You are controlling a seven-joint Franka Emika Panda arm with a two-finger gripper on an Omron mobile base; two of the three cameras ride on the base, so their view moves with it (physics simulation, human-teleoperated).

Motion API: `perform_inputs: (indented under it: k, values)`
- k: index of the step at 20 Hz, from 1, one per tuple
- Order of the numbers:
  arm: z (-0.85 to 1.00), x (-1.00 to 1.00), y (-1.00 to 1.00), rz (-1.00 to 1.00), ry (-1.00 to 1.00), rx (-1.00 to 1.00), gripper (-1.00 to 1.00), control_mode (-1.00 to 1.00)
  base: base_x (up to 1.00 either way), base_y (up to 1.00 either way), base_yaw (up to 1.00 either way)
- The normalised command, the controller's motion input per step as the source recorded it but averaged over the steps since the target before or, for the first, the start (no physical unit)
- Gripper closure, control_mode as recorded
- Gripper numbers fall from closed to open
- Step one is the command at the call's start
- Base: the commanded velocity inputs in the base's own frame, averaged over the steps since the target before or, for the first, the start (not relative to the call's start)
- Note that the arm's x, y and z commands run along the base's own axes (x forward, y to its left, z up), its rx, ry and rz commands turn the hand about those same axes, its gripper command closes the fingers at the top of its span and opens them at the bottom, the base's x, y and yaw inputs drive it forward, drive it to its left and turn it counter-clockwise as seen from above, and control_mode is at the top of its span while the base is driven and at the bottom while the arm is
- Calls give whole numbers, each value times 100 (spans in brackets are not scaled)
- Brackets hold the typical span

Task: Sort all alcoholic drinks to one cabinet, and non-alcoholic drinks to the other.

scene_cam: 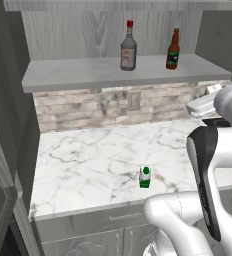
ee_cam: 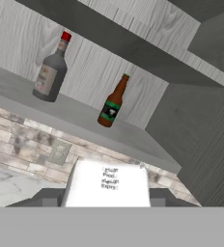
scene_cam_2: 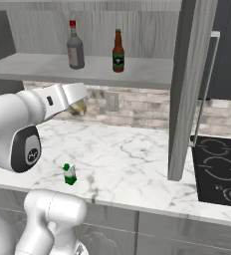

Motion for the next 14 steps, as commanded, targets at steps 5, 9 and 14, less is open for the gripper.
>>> perform_inputs:
  k: [5,9,14]
  values:
    - [0,0,0,0,0,0,100,100,0,0,0]
    - [0,0,0,0,0,0,100,100,-3,0,0]
    - [0,0,0,0,0,0,100,100,-19,0,0]
